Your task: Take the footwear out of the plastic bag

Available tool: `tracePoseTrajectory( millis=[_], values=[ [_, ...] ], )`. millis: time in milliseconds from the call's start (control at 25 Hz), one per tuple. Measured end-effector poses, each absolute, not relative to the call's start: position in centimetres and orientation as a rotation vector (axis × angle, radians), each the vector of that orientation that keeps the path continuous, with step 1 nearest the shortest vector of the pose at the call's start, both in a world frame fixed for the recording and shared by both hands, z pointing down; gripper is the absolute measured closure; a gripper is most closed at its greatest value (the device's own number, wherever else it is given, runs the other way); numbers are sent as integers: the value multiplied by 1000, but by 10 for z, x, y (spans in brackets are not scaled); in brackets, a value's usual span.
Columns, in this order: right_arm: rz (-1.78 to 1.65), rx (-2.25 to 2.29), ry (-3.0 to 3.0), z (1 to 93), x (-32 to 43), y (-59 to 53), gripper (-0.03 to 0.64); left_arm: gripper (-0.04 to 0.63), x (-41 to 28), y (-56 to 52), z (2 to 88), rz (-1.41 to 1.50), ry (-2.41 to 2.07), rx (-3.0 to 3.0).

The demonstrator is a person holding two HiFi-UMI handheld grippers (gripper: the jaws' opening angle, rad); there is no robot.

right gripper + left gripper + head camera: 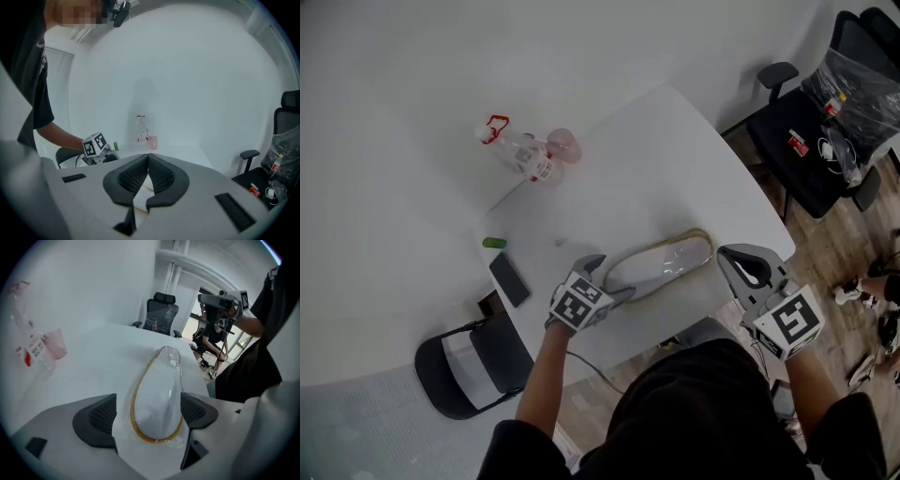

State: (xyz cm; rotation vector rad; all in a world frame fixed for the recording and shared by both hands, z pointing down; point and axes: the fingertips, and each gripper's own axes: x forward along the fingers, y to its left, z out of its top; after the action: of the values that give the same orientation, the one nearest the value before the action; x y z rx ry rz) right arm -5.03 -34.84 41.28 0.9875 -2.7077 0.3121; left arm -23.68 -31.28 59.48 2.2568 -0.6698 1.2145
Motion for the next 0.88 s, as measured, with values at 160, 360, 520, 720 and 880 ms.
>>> tracePoseTrajectory(
  millis=[160, 360, 520, 720, 880],
  values=[
    [342, 1010, -2673, 425, -37, -375, 600, 164, -229, -315, 634, 1361, -473, 2118],
    [381, 1030, -2660, 434, -29, -401, 600, 161, -217, -306, 642, 1418, -442, 2068],
    [392, 995, -2672, 440, -35, -414, 600, 226, -213, -303, 638, 1383, -444, 2050],
    [398, 967, -2661, 448, -33, -422, 600, 302, -214, -305, 624, 1354, -485, 2105],
    [378, 915, -2668, 462, -29, -422, 600, 313, -219, -309, 610, 1449, -538, 2227]
  ],
)
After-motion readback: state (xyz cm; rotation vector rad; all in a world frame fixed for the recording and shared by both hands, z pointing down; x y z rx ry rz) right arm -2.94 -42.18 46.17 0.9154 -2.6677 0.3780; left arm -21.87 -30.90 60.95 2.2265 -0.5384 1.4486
